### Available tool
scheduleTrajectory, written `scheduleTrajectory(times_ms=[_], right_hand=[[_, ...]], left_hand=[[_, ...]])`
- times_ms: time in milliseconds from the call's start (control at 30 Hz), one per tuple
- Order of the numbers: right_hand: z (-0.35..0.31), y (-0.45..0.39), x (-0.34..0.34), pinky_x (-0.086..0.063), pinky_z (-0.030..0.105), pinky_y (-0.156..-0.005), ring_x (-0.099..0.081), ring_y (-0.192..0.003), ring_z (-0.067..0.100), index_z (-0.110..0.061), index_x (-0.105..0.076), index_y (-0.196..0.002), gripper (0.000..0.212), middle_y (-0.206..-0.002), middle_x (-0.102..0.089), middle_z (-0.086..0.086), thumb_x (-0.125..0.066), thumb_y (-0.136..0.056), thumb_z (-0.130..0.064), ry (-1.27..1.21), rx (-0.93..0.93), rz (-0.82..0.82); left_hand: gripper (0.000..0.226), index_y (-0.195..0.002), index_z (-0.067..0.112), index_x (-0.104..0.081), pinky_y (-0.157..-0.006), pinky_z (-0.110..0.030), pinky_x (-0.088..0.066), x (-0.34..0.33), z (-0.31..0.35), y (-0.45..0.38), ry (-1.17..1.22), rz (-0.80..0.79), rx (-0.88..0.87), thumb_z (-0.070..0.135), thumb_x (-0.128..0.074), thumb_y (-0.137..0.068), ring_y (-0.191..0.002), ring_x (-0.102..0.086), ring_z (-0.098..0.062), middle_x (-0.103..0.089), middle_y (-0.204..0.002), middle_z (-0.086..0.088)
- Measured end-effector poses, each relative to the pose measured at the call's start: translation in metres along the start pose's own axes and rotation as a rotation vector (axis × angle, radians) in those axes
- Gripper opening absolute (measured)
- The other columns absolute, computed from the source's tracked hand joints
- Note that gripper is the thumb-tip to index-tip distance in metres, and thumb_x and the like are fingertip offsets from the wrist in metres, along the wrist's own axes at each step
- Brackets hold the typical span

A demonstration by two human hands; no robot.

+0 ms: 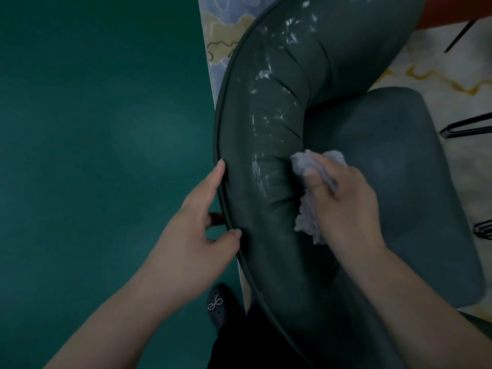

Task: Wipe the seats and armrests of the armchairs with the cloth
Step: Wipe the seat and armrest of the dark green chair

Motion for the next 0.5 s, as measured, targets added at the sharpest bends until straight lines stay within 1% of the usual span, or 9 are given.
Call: scheduleTrajectory(times_ms=[67,100,200,233,267,300,367,433,500], right_hand=[[-0.017,0.003,-0.002,-0.034,-0.003,-0.073,-0.051,-0.090,-0.007,-0.044,-0.055,-0.128,0.044,-0.107,-0.053,-0.008,-0.031,-0.094,-0.059,-0.068,0.041,0.052],[-0.031,0.007,-0.009,-0.035,-0.003,-0.072,-0.050,-0.090,-0.007,-0.046,-0.054,-0.127,0.045,-0.102,-0.050,-0.011,-0.029,-0.093,-0.061,-0.076,0.092,0.057],[-0.066,0.014,-0.034,-0.047,0.014,-0.064,-0.051,-0.075,0.007,-0.040,-0.059,-0.125,0.035,-0.094,-0.046,-0.002,-0.047,-0.093,-0.046,0.057,0.318,0.046],[-0.068,0.013,-0.039,-0.051,0.025,-0.064,-0.053,-0.074,0.014,-0.036,-0.062,-0.124,0.032,-0.093,-0.048,0.002,-0.053,-0.093,-0.040,0.105,0.358,0.045],[-0.065,0.011,-0.040,-0.052,0.029,-0.064,-0.054,-0.073,0.018,-0.034,-0.063,-0.124,0.032,-0.092,-0.049,0.004,-0.057,-0.093,-0.035,0.134,0.367,0.042],[-0.057,0.008,-0.038,-0.051,0.028,-0.066,-0.053,-0.072,0.018,-0.034,-0.062,-0.125,0.031,-0.092,-0.048,0.004,-0.057,-0.093,-0.033,0.134,0.347,0.032],[-0.037,0.002,-0.026,-0.046,0.019,-0.071,-0.052,-0.074,0.014,-0.035,-0.061,-0.125,0.032,-0.091,-0.046,-0.001,-0.055,-0.094,-0.029,0.061,0.226,0.005],[-0.019,-0.006,-0.013,-0.041,0.007,-0.072,-0.054,-0.080,0.009,-0.036,-0.062,-0.122,0.029,-0.092,-0.049,-0.003,-0.053,-0.095,-0.030,-0.015,0.057,0.008],[-0.018,-0.012,-0.011,-0.039,0.002,-0.074,-0.056,-0.086,0.003,-0.037,-0.063,-0.120,0.028,-0.097,-0.055,-0.005,-0.050,-0.095,-0.036,-0.058,-0.022,0.060]], left_hand=[[0.090,-0.141,0.063,-0.021,-0.067,-0.003,-0.045,0.000,0.001,-0.001,-0.005,0.016,-0.003,0.010,-0.064,-0.082,-0.103,-0.061,0.005,-0.054,-0.135,0.013],[0.090,-0.142,0.061,-0.021,-0.067,-0.004,-0.045,-0.001,0.003,-0.002,-0.013,0.020,-0.008,0.009,-0.063,-0.081,-0.103,-0.060,0.007,-0.053,-0.136,0.016],[0.087,-0.139,0.059,-0.027,-0.073,-0.008,-0.048,-0.002,0.006,-0.002,-0.049,0.027,-0.044,0.010,-0.061,-0.077,-0.106,-0.060,0.005,-0.048,-0.136,0.028],[0.085,-0.137,0.061,-0.030,-0.072,-0.009,-0.049,-0.001,0.006,-0.002,-0.049,0.026,-0.045,0.011,-0.060,-0.075,-0.105,-0.062,0.002,-0.050,-0.134,0.027],[0.085,-0.136,0.062,-0.030,-0.071,-0.009,-0.048,-0.001,0.005,-0.002,-0.043,0.019,-0.034,0.010,-0.060,-0.076,-0.103,-0.064,-0.001,-0.053,-0.133,0.023],[0.086,-0.136,0.063,-0.028,-0.069,-0.007,-0.047,0.000,0.003,-0.003,-0.036,0.014,-0.020,0.009,-0.061,-0.078,-0.100,-0.066,-0.003,-0.055,-0.133,0.017],[0.089,-0.136,0.067,-0.023,-0.071,-0.003,-0.044,0.003,0.003,-0.004,-0.044,0.010,0.002,0.010,-0.062,-0.081,-0.099,-0.066,-0.005,-0.054,-0.136,0.013],[0.088,-0.138,0.067,-0.018,-0.077,0.000,-0.041,0.004,0.005,-0.006,-0.069,0.007,0.008,0.017,-0.062,-0.081,-0.105,-0.062,0.000,-0.048,-0.141,0.019],[0.087,-0.141,0.064,-0.017,-0.081,0.002,-0.039,0.005,0.009,-0.010,-0.076,0.005,0.011,0.020,-0.061,-0.080,-0.109,-0.058,0.005,-0.041,-0.144,0.027]])
Point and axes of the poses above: each hand's wrist, its own y-axis away from the middle knuckle, its own x-axis out of the back of the hand, z = x × y, the point moved 2 cm from there along -y, towards the middle knuckle
